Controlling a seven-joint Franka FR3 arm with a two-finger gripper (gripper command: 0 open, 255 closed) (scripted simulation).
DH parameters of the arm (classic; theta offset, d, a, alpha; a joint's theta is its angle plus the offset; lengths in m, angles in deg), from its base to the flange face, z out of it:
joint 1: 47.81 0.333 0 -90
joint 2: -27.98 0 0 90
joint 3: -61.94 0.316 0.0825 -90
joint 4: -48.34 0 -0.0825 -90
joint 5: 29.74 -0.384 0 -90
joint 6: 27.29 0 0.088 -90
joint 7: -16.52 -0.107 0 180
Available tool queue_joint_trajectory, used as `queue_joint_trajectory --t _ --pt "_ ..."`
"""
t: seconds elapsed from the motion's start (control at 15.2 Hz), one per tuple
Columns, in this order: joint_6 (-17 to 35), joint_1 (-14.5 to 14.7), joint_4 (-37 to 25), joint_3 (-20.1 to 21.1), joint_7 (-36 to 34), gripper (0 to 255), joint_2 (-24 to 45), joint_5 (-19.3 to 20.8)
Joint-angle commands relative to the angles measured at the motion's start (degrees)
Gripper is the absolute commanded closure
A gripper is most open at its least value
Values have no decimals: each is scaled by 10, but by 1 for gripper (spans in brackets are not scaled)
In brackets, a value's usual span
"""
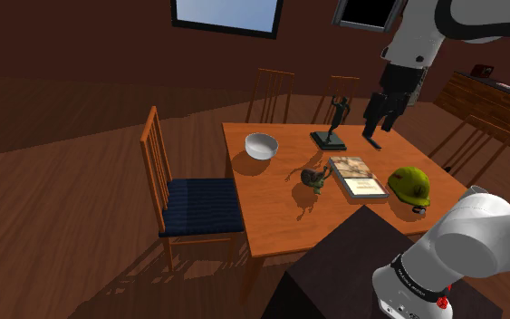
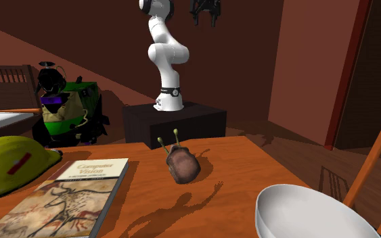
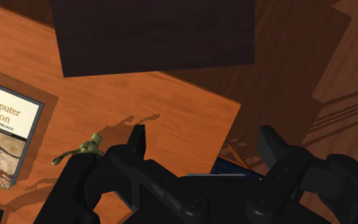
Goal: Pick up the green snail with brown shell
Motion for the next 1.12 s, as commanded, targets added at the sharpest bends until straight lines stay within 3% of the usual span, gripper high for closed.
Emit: queue_joint_trajectory --t 0.0,0.53,1.06 --pt "0 0 0 0 0 0 0 0" --pt "89 -16 24 -53 88 0 115 49" --pt "173 -33 4 -98 167 0 266 84"
